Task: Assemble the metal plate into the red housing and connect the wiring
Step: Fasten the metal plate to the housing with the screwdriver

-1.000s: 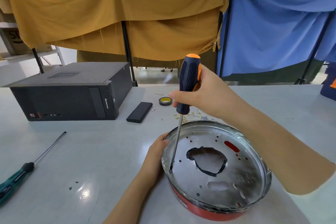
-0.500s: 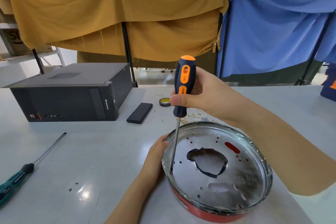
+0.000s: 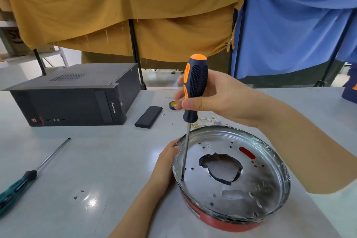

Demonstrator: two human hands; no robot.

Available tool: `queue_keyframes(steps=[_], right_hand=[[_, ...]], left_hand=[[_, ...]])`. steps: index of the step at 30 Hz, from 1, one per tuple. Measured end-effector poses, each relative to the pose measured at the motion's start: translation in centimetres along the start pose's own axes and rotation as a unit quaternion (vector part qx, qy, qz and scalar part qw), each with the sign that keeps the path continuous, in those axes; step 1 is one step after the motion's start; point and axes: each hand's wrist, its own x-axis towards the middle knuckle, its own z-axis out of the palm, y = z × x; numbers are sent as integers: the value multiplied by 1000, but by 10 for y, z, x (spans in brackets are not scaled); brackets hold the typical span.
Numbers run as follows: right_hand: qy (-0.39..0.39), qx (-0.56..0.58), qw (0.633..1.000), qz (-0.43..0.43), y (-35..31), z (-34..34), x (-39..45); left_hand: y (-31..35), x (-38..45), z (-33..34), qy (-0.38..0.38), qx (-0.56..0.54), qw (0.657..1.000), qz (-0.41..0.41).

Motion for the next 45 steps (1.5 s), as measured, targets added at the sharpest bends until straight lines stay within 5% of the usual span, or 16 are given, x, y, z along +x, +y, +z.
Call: queue_keyframes(steps=[3,10,15,18,20,24,26,30,32,35,37,42,45], right_hand=[[-65,119,991,-10,2,-3,-3],[194,-87,975,-70,16,15,5],[-28,41,998,-37,5,2,11],[-77,198,976,-42,6,13,14],[-17,203,977,-55,10,22,16],[310,114,942,-61,20,43,19],[362,69,927,-65,22,46,18],[138,179,973,-51,11,26,21],[12,271,961,-58,5,15,23],[-53,298,951,-64,2,11,26],[2,273,960,-69,2,17,30],[340,157,921,-113,11,42,31],[296,140,938,-112,10,35,27]], left_hand=[[0,-2,0,0,0,1000,5],[3,-4,3,3,0,1000,0],[6,-7,3,19,25,999,4],[7,-8,3,12,28,999,12],[8,-10,4,10,28,999,15],[10,-11,6,12,36,999,23],[10,-11,7,14,42,999,22],[10,-9,3,10,57,998,19],[10,-9,3,5,71,997,20],[10,-8,3,10,71,997,20],[10,-9,3,6,69,997,15],[12,-12,2,-18,62,998,13],[12,-13,1,-22,66,997,16]])
